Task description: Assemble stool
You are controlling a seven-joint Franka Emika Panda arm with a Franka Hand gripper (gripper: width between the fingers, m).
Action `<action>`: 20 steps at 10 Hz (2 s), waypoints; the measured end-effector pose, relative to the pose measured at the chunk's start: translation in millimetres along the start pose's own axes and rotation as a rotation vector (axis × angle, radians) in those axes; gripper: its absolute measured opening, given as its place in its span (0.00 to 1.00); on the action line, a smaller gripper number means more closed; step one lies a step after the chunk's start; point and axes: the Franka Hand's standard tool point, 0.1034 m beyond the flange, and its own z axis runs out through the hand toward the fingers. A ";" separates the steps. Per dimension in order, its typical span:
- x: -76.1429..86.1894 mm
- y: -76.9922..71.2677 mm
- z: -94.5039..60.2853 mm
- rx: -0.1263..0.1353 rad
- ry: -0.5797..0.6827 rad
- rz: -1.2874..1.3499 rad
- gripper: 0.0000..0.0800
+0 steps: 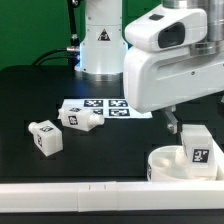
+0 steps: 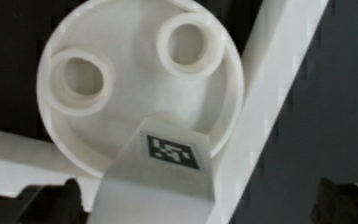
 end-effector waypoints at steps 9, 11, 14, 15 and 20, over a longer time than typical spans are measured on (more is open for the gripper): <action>12.5 15.5 3.4 -0.095 -0.038 -0.869 0.81; 18.5 12.2 3.3 -0.144 -0.078 -1.124 0.81; 24.7 0.8 6.7 -0.183 -0.115 -1.388 0.81; 24.6 0.9 7.2 -0.186 -0.128 -1.454 0.81; 14.5 14.9 20.1 -0.157 -0.152 -1.413 0.81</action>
Offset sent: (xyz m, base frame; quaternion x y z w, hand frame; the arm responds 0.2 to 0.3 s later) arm 0.0192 0.0125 0.0041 -0.0996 0.0457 -0.4140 0.9036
